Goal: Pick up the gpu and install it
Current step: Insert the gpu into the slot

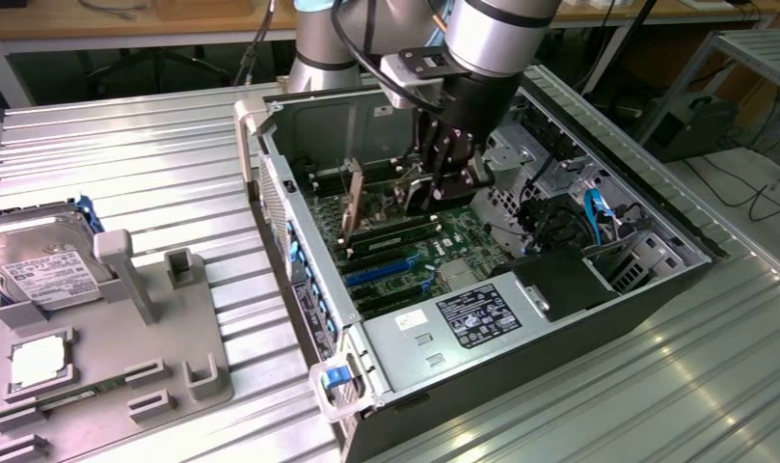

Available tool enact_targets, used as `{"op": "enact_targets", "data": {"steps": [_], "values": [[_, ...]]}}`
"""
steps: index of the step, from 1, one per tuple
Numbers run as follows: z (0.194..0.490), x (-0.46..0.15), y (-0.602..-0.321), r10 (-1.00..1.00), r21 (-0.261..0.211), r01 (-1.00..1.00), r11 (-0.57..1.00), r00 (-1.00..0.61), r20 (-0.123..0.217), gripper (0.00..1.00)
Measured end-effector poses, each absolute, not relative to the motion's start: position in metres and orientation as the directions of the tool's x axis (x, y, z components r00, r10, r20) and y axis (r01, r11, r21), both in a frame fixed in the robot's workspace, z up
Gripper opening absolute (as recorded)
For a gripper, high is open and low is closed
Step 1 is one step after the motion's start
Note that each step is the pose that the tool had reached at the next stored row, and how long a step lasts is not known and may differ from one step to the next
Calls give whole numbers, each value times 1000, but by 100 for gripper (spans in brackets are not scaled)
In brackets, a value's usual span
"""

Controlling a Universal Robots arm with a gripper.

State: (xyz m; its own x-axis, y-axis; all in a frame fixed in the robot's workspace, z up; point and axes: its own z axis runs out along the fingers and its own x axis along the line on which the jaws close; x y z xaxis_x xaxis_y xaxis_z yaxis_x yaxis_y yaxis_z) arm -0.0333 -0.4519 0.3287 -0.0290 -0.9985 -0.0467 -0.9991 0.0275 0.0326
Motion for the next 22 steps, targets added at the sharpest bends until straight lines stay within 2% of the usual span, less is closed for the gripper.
{"op": "enact_targets", "data": {"steps": [22], "values": [[304,-49,-453,-999,23,-1000,-13,12,-47,28]]}}
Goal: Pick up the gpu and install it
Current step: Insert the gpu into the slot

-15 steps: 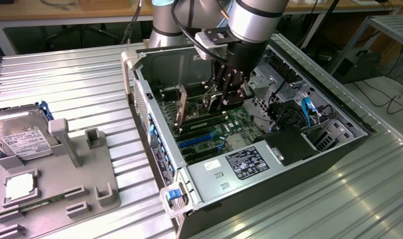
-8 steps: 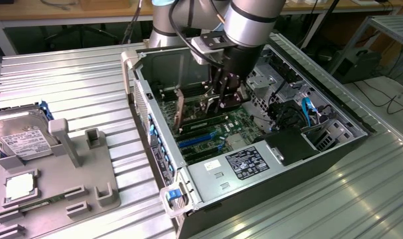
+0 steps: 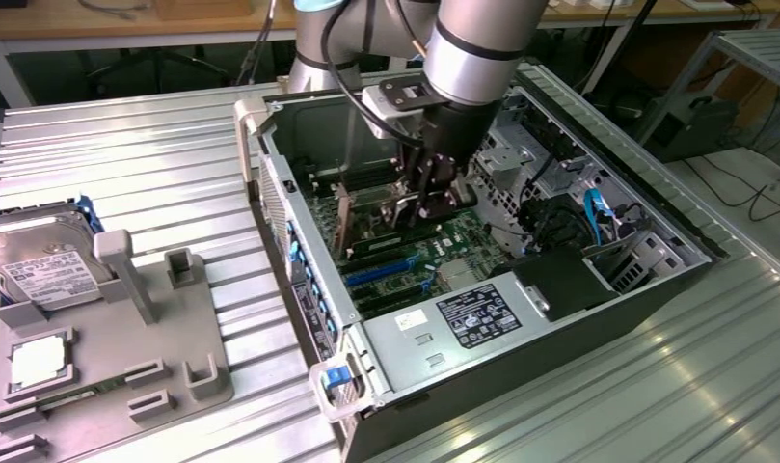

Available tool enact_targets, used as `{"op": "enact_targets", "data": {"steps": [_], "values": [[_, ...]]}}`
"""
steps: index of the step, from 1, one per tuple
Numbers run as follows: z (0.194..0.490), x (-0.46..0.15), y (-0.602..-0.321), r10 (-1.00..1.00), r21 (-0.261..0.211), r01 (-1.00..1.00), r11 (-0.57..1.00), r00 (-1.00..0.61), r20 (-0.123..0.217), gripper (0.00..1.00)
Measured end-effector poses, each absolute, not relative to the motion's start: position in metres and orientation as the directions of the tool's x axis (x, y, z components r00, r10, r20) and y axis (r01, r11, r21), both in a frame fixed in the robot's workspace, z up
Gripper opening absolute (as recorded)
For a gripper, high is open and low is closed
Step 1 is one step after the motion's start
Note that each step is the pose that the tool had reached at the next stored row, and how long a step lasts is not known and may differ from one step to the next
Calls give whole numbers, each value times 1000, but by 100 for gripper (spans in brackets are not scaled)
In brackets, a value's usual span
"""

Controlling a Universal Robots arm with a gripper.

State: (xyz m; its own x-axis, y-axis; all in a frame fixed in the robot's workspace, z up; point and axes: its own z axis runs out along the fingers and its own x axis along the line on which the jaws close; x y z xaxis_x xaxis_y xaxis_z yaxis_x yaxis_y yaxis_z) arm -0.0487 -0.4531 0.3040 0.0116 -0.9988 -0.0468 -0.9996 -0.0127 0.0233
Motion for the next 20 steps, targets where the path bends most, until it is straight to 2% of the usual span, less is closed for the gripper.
{"op": "enact_targets", "data": {"steps": [20], "values": [[286,-55,-453,-999,23,-1000,-11,10,-47,28]]}}
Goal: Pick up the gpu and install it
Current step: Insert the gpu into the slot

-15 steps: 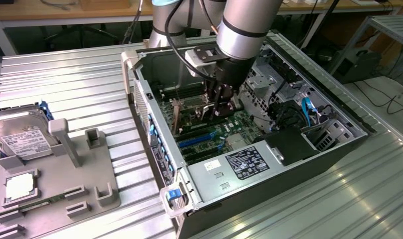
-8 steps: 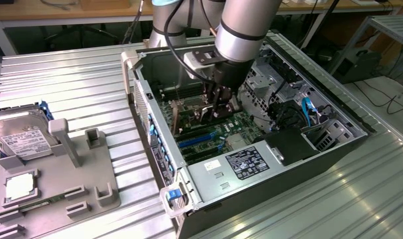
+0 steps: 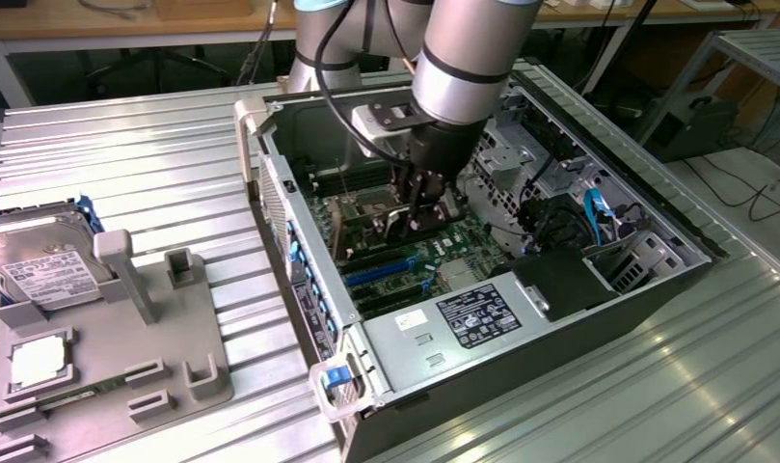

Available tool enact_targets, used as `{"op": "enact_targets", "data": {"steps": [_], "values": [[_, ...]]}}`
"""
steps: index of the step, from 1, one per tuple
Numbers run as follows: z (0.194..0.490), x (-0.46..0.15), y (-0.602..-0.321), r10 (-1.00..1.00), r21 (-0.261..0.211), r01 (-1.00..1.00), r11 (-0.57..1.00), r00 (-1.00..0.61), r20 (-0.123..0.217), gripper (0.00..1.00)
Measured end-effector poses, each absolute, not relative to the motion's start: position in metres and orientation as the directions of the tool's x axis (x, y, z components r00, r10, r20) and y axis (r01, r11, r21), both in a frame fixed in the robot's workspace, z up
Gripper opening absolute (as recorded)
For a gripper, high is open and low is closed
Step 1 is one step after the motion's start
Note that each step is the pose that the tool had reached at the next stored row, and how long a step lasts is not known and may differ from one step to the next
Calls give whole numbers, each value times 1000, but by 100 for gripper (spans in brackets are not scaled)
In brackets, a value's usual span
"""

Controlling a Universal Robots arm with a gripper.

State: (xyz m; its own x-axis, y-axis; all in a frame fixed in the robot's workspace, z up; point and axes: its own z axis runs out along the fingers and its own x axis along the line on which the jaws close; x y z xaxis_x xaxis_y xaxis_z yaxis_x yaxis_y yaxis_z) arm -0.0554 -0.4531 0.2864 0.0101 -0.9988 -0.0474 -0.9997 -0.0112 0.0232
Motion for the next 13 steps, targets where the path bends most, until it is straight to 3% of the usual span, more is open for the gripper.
{"op": "enact_targets", "data": {"steps": [13], "values": [[279,-58,-462,-999,11,-1000,-11,11,-47,28]]}}
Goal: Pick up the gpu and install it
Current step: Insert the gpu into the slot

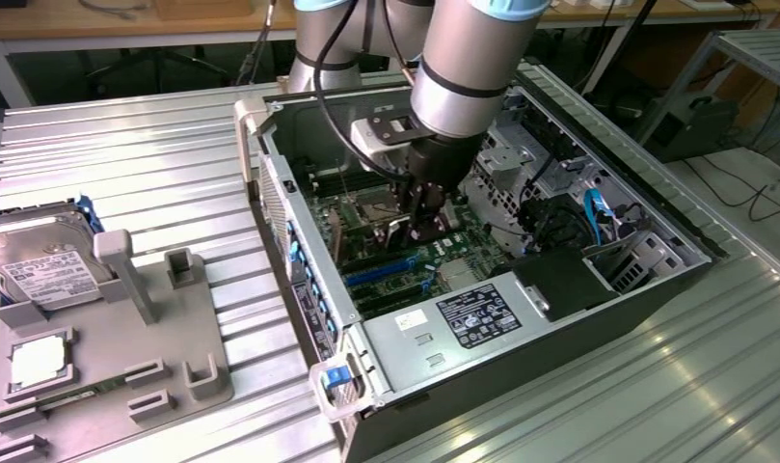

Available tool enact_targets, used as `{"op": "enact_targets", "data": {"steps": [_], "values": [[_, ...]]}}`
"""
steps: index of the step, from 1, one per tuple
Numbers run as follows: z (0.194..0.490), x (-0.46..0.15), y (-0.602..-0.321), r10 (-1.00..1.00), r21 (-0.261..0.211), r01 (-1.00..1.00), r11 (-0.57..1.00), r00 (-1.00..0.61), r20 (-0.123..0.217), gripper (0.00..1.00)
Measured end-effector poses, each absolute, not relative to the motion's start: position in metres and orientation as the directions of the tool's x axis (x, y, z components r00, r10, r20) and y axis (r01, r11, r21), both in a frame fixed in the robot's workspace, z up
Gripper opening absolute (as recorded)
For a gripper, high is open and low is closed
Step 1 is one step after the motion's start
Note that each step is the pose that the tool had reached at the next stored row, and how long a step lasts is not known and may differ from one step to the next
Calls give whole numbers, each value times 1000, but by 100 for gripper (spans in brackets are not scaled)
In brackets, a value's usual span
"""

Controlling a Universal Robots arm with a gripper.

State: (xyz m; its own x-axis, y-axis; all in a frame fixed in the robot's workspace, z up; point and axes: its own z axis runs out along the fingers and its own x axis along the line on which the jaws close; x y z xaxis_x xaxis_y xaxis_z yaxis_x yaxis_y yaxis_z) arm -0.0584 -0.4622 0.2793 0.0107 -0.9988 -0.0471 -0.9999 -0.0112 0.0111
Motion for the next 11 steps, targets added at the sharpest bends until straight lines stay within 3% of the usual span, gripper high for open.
{"op": "enact_targets", "data": {"steps": [11], "values": [[273,-63,-464,-999,11,-1000,-8,7,-47,28]]}}
